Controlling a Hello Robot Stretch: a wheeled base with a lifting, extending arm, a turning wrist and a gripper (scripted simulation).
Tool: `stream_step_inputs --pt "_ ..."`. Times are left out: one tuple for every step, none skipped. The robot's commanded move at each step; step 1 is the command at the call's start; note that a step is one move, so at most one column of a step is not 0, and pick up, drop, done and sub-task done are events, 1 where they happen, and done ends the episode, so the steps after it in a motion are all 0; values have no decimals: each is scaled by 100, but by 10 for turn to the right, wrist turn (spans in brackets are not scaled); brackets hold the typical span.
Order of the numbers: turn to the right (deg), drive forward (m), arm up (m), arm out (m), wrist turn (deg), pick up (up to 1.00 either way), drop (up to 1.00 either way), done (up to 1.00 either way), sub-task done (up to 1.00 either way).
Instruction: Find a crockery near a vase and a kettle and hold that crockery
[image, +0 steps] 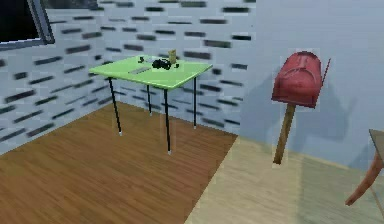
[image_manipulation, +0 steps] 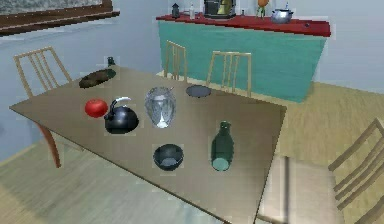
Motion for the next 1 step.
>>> stream_step_inputs --pt "0 0 50 0 0 0 0 0 0"
